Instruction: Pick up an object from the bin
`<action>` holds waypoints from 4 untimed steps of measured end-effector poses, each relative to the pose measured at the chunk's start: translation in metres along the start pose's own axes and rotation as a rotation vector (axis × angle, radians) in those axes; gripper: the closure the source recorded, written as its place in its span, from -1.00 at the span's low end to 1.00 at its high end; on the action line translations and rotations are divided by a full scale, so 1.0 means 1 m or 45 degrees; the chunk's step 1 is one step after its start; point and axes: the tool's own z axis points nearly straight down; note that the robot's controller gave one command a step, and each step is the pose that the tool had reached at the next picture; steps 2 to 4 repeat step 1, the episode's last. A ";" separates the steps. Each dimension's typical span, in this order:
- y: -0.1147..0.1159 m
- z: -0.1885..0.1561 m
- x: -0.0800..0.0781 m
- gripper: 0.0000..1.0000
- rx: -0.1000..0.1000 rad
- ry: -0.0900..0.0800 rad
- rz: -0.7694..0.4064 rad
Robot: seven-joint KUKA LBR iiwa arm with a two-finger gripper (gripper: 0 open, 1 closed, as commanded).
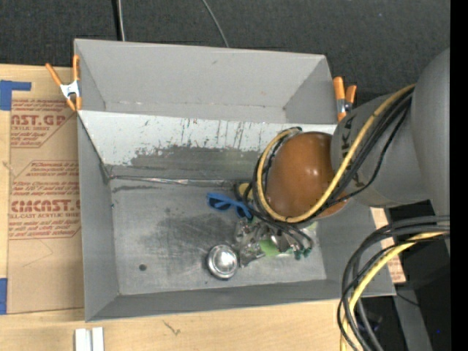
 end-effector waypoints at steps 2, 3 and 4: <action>0.000 -0.041 -0.002 1.00 0.000 0.013 -0.001; 0.000 -0.041 -0.002 1.00 0.000 0.013 -0.001; 0.000 -0.041 -0.002 1.00 0.000 0.013 -0.001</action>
Offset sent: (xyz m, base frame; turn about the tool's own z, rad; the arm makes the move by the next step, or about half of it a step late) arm 0.0001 0.0000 0.0388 0.0000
